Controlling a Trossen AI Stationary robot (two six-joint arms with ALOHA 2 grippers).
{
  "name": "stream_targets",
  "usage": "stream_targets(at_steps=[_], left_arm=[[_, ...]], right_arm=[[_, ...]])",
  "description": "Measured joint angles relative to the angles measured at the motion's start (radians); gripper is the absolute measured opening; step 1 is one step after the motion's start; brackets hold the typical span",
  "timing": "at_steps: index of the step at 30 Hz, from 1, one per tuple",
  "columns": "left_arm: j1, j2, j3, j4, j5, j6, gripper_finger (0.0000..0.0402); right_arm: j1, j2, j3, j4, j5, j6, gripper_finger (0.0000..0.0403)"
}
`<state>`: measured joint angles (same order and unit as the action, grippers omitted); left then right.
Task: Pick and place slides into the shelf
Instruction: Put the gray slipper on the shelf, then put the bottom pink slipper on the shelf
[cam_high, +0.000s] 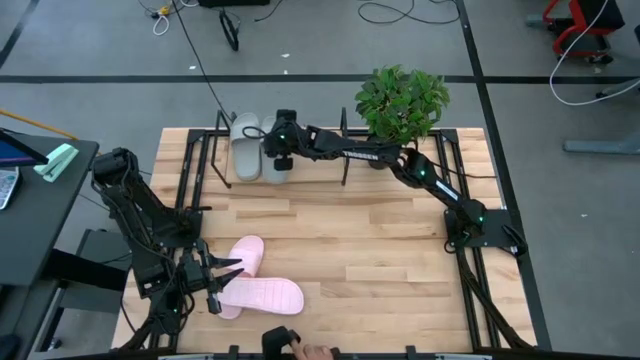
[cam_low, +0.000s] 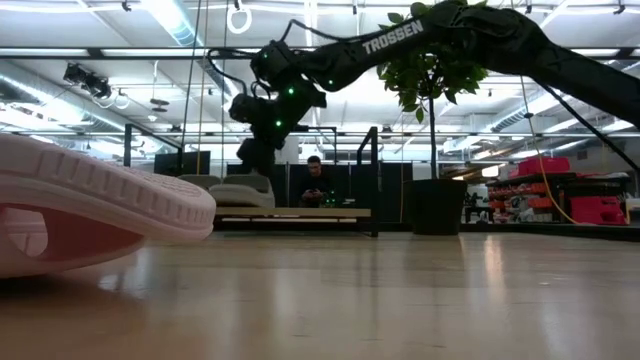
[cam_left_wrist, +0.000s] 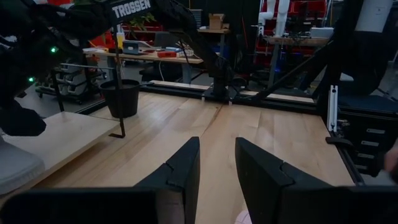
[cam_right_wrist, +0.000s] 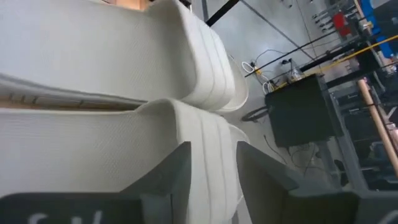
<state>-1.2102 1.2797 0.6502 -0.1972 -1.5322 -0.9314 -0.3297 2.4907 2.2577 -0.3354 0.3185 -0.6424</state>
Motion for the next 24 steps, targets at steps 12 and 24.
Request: stream_targets(at_steps=[12, 24], left_arm=[[0.0, 0.0, 0.0, 0.001, 0.014, 0.0, 0.0107], [0.008, 0.0, 0.0, -0.015, 0.018, 0.026, 0.0107]], right_arm=[[0.116, -0.149, 0.006, -0.371, 0.066, 0.139, 0.0105], [0.287, -0.307, 0.006, -1.03, -0.122, 0.59, 0.0098]])
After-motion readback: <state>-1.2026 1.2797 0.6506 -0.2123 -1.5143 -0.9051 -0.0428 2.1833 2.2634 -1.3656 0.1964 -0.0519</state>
